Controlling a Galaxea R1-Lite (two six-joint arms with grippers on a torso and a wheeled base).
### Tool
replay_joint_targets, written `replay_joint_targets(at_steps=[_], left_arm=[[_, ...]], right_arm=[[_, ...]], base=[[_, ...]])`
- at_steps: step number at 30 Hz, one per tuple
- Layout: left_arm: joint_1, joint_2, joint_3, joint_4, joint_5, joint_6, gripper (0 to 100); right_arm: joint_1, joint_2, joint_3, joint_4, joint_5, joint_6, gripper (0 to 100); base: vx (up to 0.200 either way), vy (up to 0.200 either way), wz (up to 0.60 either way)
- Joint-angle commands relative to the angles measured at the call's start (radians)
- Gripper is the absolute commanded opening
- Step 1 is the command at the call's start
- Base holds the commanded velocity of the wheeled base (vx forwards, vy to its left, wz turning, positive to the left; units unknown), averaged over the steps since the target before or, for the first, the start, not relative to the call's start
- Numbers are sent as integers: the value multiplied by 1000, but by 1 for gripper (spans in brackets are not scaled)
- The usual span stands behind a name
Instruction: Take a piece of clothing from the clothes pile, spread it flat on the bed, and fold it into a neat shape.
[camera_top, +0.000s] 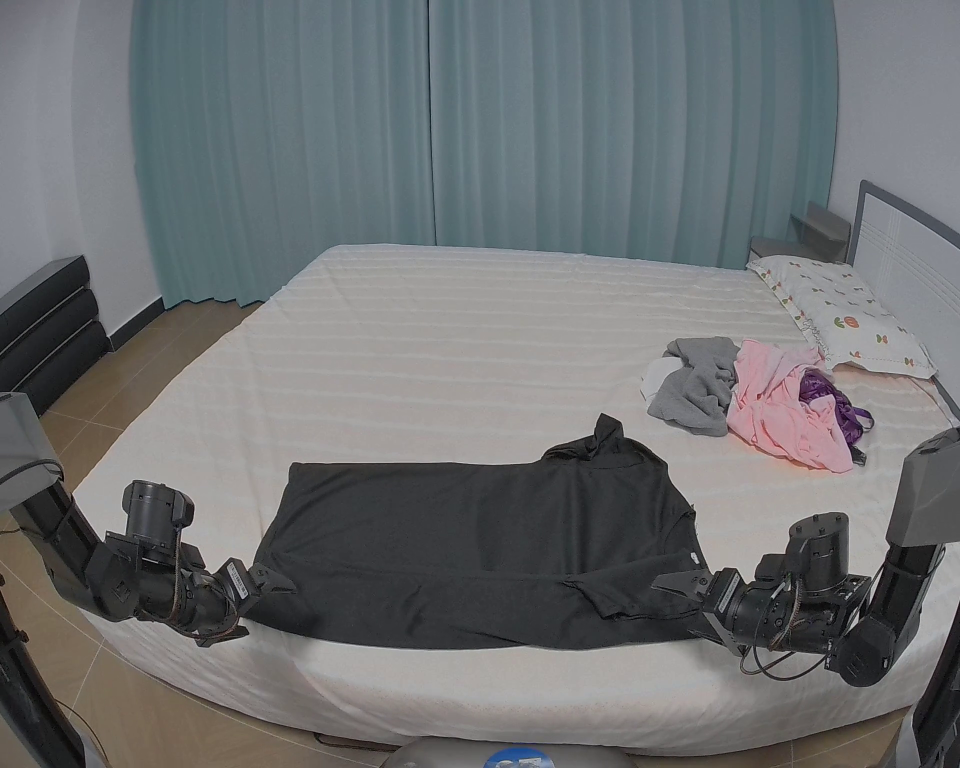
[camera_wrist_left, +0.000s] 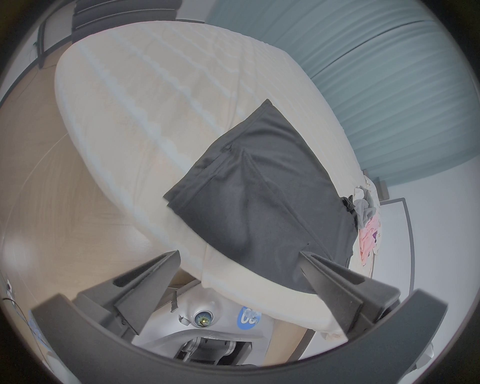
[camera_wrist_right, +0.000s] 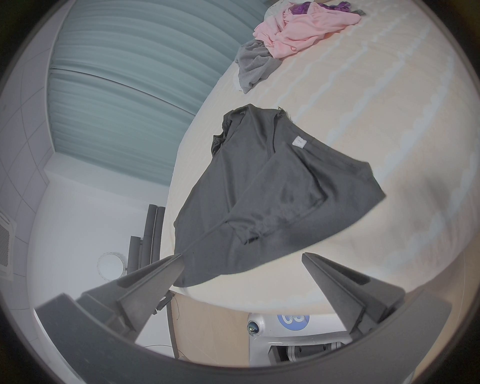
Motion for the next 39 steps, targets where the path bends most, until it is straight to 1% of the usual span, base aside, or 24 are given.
replay_joint_targets(at_steps=[1, 9, 13, 19, 23, 25, 29, 32, 35, 36, 39], left_arm=[[-6, 14, -6, -5, -1, -12, 100], [-5, 13, -12, -3, 1, -16, 100], [-5, 6, -18, -9, -1, -58, 100], [-3, 8, -18, -16, -1, -59, 100], [-3, 13, -22, -16, -1, -61, 100], [-3, 13, -20, -17, -2, -61, 100], [-3, 16, -15, -43, -2, -61, 100], [-5, 19, -12, -49, -4, -62, 100], [-5, 22, -12, -51, -12, -65, 100], [-5, 22, -14, -51, -28, -71, 100], [-5, 23, -14, -51, -45, -77, 100]], right_arm=[[7, 19, -5, -1, 0, 3, 100], [10, 20, -7, -1, -1, 6, 100], [10, 19, -7, -1, -1, 6, 100], [9, 20, -8, -10, -3, 6, 100], [9, 34, -8, -30, -20, 6, 100], [10, 46, -8, -46, -40, 6, 100], [12, 75, -3, -90, -60, 5, 100], [12, 88, -3, -105, -61, 6, 100], [12, 91, -7, -107, -61, 6, 100], [12, 94, -10, -107, -61, 18, 100], [12, 98, -25, -108, -66, 41, 100]], base=[[0, 0, 0], [0, 0, 0], [0, 0, 0], [0, 200, 0], [0, 0, 0], [0, 0, 0], [0, 0, 0], [0, 0, 0], [0, 0, 0], [0, 0, 0], [0, 0, 0]])
